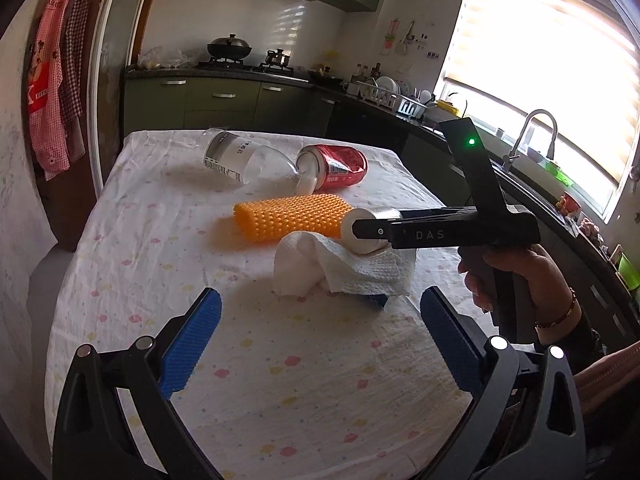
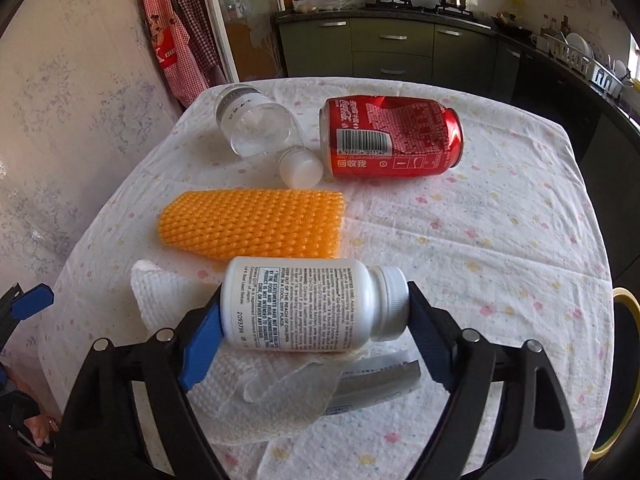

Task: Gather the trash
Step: 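Carry the pill bottle with the right gripper and drop it into the bin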

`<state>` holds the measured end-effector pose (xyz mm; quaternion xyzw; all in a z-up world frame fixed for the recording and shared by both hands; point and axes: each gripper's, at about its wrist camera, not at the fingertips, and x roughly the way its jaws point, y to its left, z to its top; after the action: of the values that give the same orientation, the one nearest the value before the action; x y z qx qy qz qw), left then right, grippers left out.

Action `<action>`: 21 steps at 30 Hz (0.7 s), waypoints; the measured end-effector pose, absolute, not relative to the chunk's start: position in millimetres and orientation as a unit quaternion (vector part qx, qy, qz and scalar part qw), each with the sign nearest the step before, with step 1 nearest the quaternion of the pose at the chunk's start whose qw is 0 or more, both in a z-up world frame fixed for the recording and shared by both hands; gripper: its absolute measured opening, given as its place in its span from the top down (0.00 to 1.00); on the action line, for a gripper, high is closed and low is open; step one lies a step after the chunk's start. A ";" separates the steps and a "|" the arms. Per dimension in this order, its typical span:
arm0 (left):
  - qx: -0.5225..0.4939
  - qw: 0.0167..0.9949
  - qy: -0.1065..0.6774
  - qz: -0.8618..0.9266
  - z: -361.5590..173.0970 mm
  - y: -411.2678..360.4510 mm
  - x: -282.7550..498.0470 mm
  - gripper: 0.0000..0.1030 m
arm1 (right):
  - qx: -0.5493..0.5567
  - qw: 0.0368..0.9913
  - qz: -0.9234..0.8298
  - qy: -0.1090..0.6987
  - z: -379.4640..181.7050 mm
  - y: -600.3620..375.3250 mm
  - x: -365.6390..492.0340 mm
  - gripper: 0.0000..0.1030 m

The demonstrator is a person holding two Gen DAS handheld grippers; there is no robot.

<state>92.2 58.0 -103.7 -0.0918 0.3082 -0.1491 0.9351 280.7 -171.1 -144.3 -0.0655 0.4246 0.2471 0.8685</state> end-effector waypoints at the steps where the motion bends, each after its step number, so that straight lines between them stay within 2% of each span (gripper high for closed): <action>1: -0.092 0.935 0.309 -0.149 -104.1 58.1 92.2 0.05 | -0.063 0.870 0.248 0.422 -142.8 -172.2 279.3 0.23; 12: -0.074 0.932 0.319 -0.155 -103.8 41.8 95.4 0.05 | -0.005 0.907 0.222 0.359 -97.3 -228.9 248.2 0.23; 21: -0.045 0.928 0.326 -0.173 -101.1 13.2 100.5 0.05 | 0.049 0.939 0.053 0.337 -94.7 -369.8 244.0 0.23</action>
<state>100.5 13.2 -101.1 -0.0446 0.3257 -0.1728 0.9285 244.0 -369.8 -94.7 0.0490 0.3374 0.0528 0.9386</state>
